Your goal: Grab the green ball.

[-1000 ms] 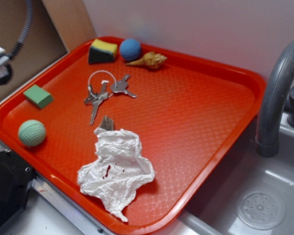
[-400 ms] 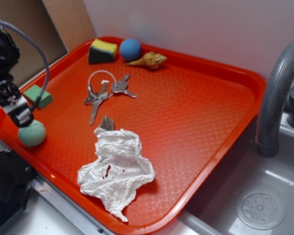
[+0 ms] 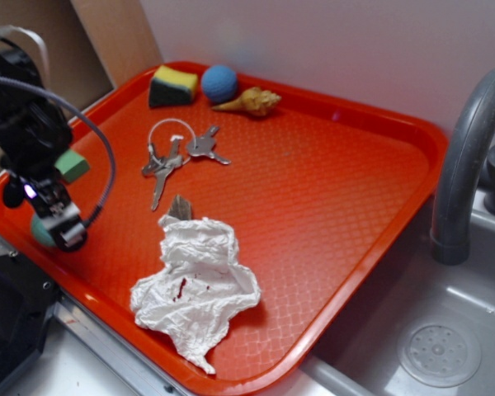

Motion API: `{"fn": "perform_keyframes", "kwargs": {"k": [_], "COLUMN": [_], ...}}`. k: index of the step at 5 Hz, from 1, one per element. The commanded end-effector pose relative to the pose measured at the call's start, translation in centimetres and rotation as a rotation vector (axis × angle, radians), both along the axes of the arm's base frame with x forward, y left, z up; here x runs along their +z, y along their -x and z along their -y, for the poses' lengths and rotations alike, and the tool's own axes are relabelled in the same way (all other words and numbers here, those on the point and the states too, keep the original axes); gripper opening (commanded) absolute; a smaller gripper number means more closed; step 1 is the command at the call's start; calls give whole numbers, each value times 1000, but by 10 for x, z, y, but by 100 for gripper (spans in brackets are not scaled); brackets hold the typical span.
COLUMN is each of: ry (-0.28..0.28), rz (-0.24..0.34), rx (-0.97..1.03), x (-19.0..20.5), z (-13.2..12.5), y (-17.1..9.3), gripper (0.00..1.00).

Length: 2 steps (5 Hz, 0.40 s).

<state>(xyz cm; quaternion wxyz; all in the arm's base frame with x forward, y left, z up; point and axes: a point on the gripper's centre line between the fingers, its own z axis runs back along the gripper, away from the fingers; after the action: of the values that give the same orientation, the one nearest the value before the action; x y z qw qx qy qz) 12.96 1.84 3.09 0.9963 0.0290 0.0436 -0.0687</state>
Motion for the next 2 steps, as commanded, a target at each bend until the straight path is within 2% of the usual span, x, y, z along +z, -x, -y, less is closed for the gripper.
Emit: {"fn": "perform_keyframes", "kwargs": {"k": [1, 2], "ry": [-31, -19], "rz": [-9, -18], "rx": [-22, -28], "x": [-7, 13], "z": [-1, -4], "y": [-1, 1], "gripper": [0, 0]}}
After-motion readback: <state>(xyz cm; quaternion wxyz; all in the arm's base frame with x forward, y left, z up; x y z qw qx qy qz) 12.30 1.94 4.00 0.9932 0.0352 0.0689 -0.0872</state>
